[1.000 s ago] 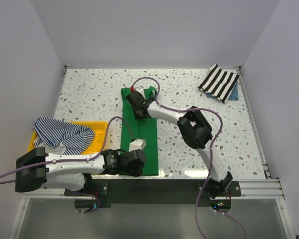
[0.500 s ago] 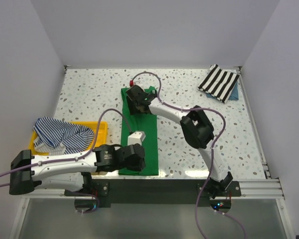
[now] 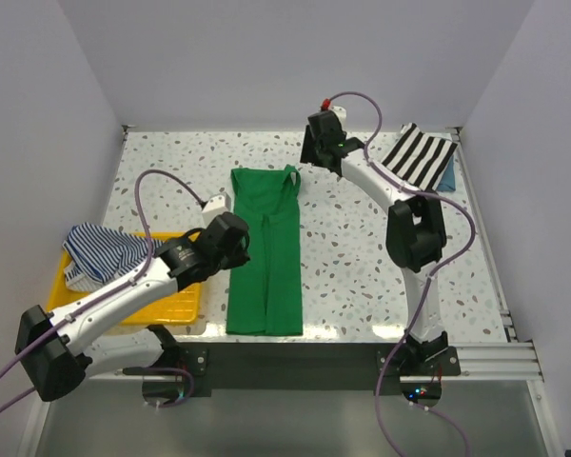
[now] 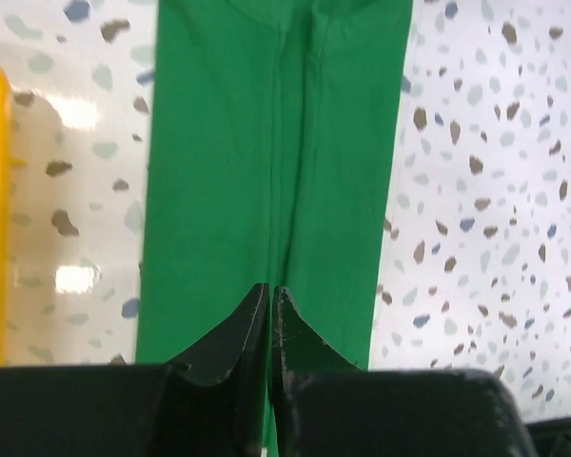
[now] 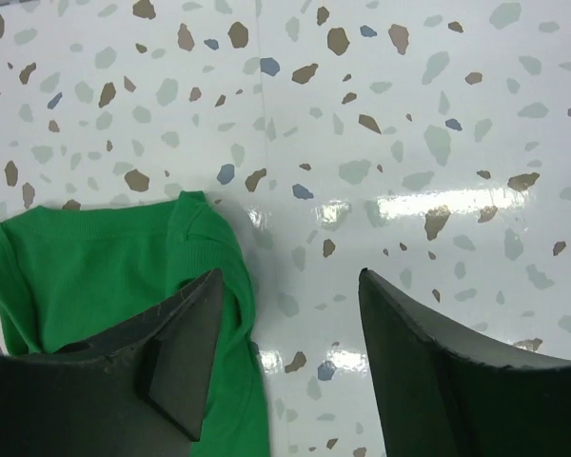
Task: Fold and stack the tank tops
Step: Fold the tank top
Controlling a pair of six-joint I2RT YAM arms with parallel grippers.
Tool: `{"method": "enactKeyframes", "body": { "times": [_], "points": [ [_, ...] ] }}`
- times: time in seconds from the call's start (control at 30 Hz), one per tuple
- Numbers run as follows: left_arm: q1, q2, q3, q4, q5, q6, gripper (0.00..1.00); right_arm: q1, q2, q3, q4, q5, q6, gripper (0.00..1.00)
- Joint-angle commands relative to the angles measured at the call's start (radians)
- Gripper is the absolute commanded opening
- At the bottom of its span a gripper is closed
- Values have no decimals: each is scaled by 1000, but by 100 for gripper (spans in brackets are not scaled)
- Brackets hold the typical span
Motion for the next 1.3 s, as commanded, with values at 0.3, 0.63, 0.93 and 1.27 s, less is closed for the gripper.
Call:
{"method": "enactKeyframes", "body": {
  "times": [0.3, 0.63, 0.93, 1.27],
  "points": [
    [295, 85, 167, 134, 64, 191, 8, 5, 132, 123, 93, -84, 103, 55],
    [329, 115, 180, 161, 112, 240, 8, 5, 200, 134, 153, -150, 186, 51],
    [340, 134, 152, 198, 161, 259, 6, 6, 218, 100, 219, -185, 272, 34],
    [340, 170, 126, 233, 232, 265, 4, 17, 287, 131, 269, -194, 348, 21]
  ]
}}
